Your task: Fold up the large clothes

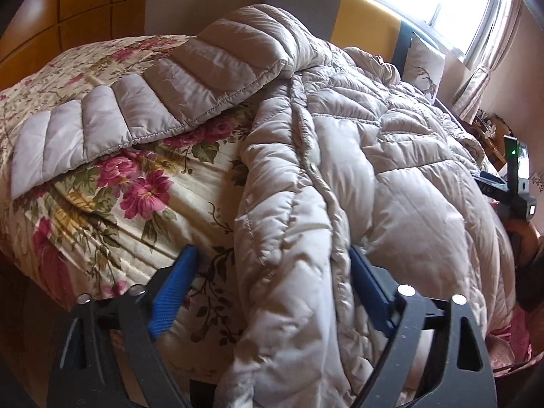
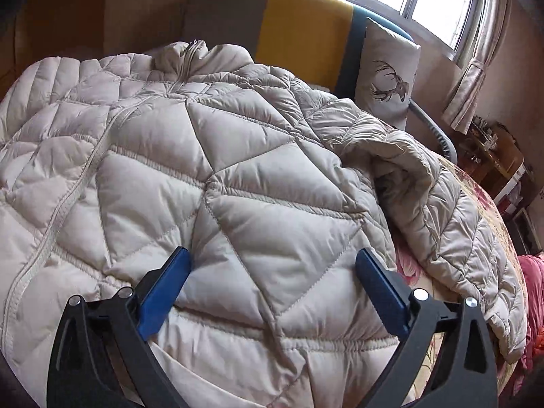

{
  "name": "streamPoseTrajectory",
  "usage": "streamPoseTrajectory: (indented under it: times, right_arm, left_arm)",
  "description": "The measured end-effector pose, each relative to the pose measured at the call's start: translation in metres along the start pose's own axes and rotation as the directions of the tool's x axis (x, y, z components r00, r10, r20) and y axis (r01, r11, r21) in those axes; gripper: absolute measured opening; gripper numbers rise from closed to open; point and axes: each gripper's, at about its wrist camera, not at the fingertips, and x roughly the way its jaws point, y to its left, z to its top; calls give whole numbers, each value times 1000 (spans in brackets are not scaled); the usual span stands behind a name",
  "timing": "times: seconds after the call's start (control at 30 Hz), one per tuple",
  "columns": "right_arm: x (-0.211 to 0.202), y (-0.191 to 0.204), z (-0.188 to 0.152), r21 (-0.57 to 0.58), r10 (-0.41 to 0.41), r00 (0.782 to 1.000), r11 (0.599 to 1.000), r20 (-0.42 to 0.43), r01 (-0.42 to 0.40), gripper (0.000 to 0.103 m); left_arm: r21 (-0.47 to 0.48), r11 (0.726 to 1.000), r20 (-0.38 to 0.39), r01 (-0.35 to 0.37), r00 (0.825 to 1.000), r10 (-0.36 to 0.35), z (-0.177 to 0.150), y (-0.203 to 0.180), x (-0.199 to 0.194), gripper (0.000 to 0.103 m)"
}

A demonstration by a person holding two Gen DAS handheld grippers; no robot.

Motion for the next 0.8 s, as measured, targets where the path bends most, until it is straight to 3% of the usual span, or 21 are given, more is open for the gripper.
streamPoseTrajectory:
  times: [0.13, 0.2, 0.23, 0.33, 0.43, 0.5, 0.57, 0.63, 0.67, 0.73, 0.77, 0.8]
  right_arm:
    - [-2, -2, -7, 5, -19, 1000, 1000, 8, 19, 101]
    - [1, -3, -7, 10, -18, 1000, 1000, 3, 18, 101]
    - [0, -3, -6, 9, -19, 1000, 1000, 1, 19, 101]
    - [-2, -1, -8, 4, -30, 1000, 1000, 5, 30, 101]
    - [-1, 0, -8, 2, -35, 999, 999, 7, 35, 101]
    - [-1, -1, -8, 3, -33, 999, 999, 8, 33, 101]
    - [-1, 0, -8, 2, -34, 999, 999, 8, 34, 101]
    - [-1, 0, -8, 1, -36, 999, 999, 8, 36, 101]
    - [-1, 0, -8, 0, -37, 999, 999, 8, 37, 101]
    - [-1, 0, -8, -1, -39, 999, 999, 8, 39, 101]
    - [-1, 0, -8, -1, -41, 999, 999, 8, 41, 101]
    - [-1, 0, -8, -2, -42, 999, 999, 9, 42, 101]
  left_arm:
    - [-33, 998, 51, 56, 997, -54, -1, 8, -18, 81]
    - [-86, 994, 114, 66, 992, -56, 3, 18, -32, 98]
    - [-124, 990, 158, 71, 986, -51, 6, 26, -39, 98]
    - [-244, 966, 217, 89, 976, -36, 17, 54, -45, 98]
    - [-366, 928, 191, 67, 982, 4, 28, 83, -34, 97]
    - [-467, 884, 167, 33, 985, 52, 34, 106, -23, 82]
    - [-552, 833, 151, 39, 987, 55, 39, 128, -11, 76]
    - [-584, 809, 170, 65, 984, 44, 44, 140, -4, 75]
    - [-596, 800, 176, 60, 983, 58, 48, 146, 0, 70]
    - [-636, 769, 180, 63, 981, 68, 56, 160, 9, 47]
    - [-653, 755, 165, 56, 984, 70, 61, 169, 13, 23]
    - [-674, 737, 150, 50, 986, 70, 63, 178, 17, 13]
